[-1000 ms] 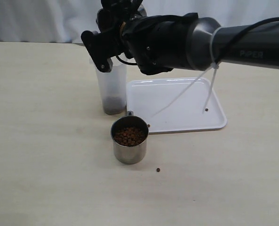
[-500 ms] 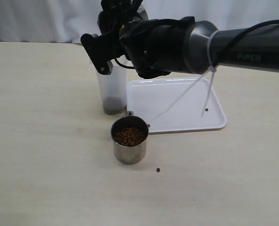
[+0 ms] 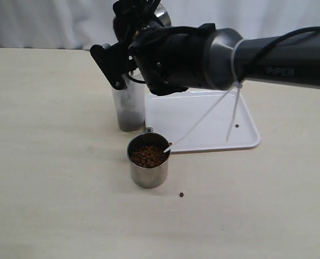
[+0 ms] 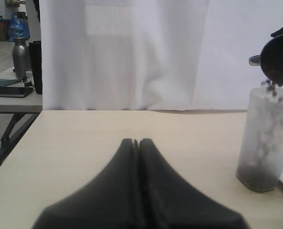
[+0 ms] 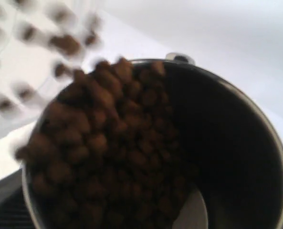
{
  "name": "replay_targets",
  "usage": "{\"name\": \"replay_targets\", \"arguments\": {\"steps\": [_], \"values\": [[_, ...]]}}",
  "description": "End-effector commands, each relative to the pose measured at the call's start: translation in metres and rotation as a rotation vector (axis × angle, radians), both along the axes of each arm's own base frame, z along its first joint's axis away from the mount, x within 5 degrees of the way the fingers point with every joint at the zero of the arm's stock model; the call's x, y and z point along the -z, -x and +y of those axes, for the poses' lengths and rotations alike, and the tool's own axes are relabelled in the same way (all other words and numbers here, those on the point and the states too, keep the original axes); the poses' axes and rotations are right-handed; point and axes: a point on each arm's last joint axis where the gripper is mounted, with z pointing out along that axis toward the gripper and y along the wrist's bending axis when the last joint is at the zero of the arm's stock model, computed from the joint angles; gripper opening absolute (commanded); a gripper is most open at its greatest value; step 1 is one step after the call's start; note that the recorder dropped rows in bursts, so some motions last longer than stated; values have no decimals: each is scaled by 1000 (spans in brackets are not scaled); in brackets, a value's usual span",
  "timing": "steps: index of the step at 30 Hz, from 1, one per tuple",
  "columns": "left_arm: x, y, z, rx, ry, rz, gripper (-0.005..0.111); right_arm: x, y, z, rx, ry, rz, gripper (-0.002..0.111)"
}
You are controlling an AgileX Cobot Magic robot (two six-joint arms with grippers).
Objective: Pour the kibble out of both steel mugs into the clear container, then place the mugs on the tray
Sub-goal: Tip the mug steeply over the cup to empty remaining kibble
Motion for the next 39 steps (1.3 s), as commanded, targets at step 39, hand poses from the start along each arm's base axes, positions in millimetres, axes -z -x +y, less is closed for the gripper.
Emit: {"name": "replay_targets", "arguments": {"steps": [39], "values": [[0,0,0,-2,8,-8,0,-8,0,2,-84,171,-96,5]]}}
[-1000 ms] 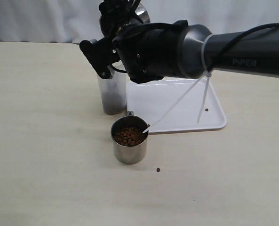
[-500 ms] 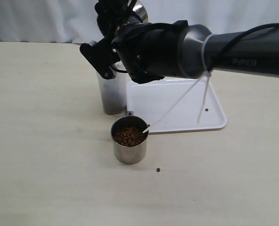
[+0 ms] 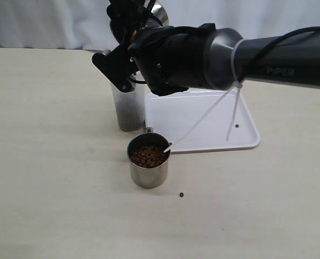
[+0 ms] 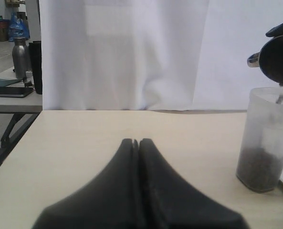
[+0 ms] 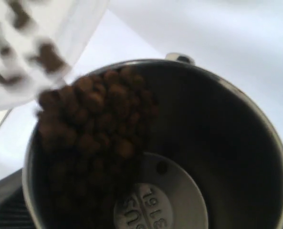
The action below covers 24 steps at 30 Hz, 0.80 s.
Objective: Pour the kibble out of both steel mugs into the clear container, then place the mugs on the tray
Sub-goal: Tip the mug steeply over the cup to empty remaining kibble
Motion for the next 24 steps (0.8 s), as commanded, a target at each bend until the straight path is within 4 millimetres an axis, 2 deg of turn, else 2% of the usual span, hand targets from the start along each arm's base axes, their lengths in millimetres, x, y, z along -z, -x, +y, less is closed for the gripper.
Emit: {"name": "replay_targets", "arguments": {"steps": [1,8,14,18,24], "values": [[0,0,0,-2,8,-8,0,-6,1,0,-11,14,-24,5],[0,0,0,-2,8,-8,0,-6,10,8,-52,68,-44,5],[0,0,0,-2,8,-8,0,-7,9,5,-15,75,-61,5],[0,0,0,-2,8,-8,0,-7,11,7,-43,142,-80,5],[0,0,0,-2,8,-8,0,-7,12,9,-62,154,-78,5]]}}
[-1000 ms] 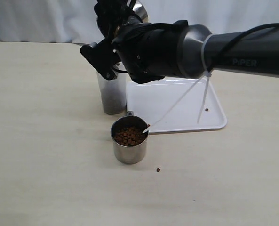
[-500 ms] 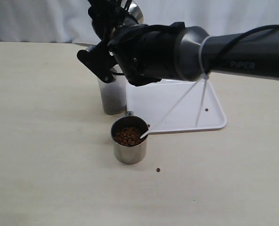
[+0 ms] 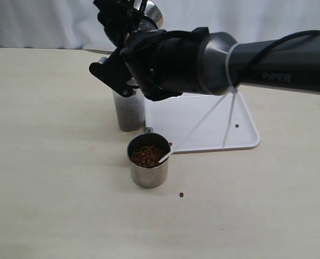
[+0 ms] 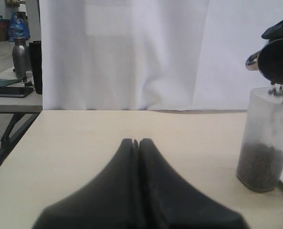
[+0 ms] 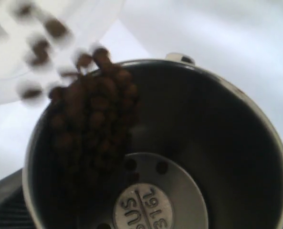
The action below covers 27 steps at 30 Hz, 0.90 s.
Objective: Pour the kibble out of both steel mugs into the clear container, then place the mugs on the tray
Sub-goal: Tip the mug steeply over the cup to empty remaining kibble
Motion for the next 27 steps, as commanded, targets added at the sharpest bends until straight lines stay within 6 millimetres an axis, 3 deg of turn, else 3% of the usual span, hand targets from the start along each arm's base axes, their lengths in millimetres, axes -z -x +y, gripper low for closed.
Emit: {"name": "replay_targets", "arguments": {"steps": [1,17,27], "values": [[0,0,0,-2,8,-8,0,-5,2,1,-18,32,-29,5],[0,0,0,-2,8,-8,0,-5,2,1,-64,195,-79,5],[0,0,0,-2,8,-8,0,-5,2,1,-69,198,-79,5]]}}
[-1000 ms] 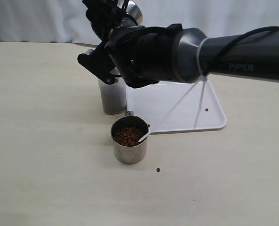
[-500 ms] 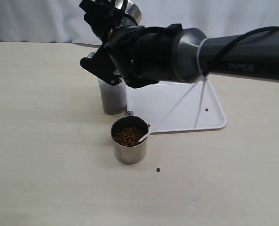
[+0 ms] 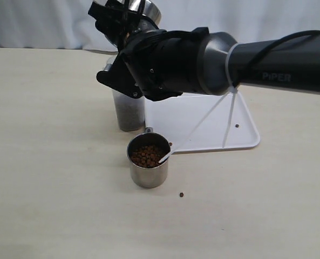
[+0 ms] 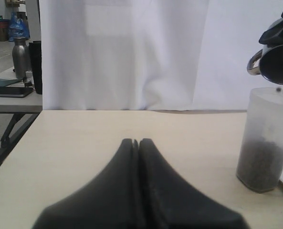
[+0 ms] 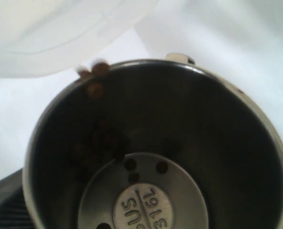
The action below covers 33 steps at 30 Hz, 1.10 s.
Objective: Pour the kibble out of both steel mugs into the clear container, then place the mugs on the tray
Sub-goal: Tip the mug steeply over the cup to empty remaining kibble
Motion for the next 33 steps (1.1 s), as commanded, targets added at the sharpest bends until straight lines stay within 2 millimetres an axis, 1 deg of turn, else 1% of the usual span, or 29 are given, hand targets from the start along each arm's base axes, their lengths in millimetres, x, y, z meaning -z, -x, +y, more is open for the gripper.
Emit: {"name": "replay_targets", "arguments": {"steps": [1,11,19,33], "values": [[0,0,0,-2,8,-8,0,-5,2,1,-14,10,-21,5],[0,0,0,-2,8,-8,0,-5,3,2,-28,10,-15,5],[0,0,0,-2,8,-8,0,-5,3,2,-63,131,-54,5],[0,0,0,-2,8,-8,0,-4,3,4,-92,156,-54,5]]}}
